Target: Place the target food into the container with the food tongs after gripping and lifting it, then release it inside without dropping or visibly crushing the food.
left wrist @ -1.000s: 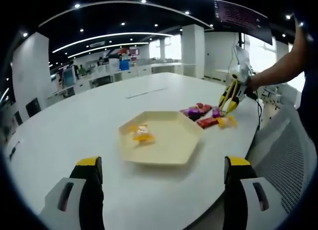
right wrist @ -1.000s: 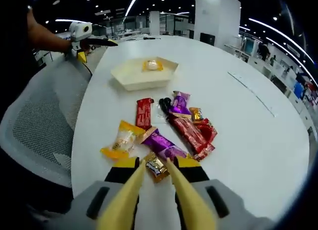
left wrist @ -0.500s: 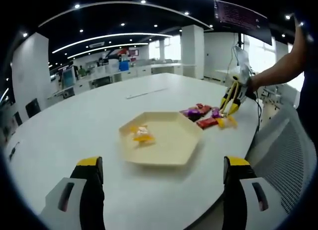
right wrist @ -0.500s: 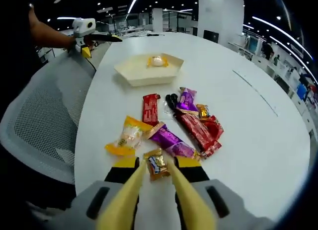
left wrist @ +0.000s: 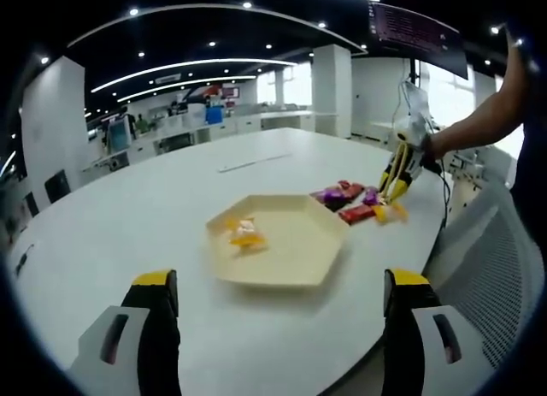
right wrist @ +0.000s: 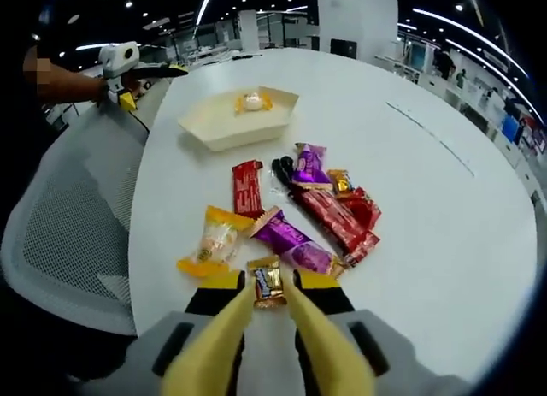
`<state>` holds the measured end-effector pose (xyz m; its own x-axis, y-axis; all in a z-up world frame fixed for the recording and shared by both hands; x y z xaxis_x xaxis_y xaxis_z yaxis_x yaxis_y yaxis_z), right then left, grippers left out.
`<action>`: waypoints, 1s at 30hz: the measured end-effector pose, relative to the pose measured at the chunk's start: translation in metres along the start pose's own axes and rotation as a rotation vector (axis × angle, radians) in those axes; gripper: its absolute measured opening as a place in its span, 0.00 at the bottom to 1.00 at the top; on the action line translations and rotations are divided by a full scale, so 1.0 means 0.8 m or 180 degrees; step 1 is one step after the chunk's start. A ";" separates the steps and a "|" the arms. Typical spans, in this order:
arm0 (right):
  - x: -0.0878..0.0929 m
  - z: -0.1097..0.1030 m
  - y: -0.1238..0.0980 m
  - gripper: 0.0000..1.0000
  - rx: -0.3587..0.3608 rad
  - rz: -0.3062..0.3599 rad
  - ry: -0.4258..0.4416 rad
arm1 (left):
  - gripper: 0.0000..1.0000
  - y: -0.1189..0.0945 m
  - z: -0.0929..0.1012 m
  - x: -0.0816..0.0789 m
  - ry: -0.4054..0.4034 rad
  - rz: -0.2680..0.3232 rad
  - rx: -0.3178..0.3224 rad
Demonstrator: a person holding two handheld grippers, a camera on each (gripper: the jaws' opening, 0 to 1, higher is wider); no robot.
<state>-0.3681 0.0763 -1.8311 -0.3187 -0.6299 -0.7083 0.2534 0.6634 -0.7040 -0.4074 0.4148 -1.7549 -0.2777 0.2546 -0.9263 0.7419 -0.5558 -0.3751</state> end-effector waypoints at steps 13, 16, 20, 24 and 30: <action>-0.021 0.004 -0.018 0.22 0.0063 0.0062 0.0303 | 0.97 -0.002 -0.001 -0.003 -0.0040 0.0054 0.0005; -0.027 0.010 -0.023 0.22 0.0118 0.0025 0.0273 | 0.98 -0.002 0.000 -0.004 -0.0025 0.0071 0.0016; -0.040 0.021 -0.031 0.22 0.0210 0.0022 0.0284 | 0.99 -0.001 0.002 -0.005 -0.0031 0.0090 0.0043; -0.059 0.033 -0.043 0.22 0.0305 0.0088 0.0287 | 1.00 -0.001 0.002 -0.009 -0.0035 0.0143 0.0056; -0.074 0.048 -0.052 0.22 0.0372 0.0099 0.0290 | 1.00 0.000 0.004 -0.005 0.0000 0.0087 0.0069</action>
<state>-0.3247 0.0706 -1.7616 -0.3894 -0.5670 -0.7259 0.3674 0.6271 -0.6869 -0.4085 0.4112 -1.7513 -0.2575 0.2392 -0.9362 0.7359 -0.5794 -0.3504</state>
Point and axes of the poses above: the point that each gripper's makers call its tool centre point, and the gripper's own axes: y roughly forward along the fingers, z roughly to its right, x roughly out of its underside, the point moved 1 cm from there along -y, roughly backward along the fingers, and after that the axes turned 4 degrees about z, right-handed, at the moved point
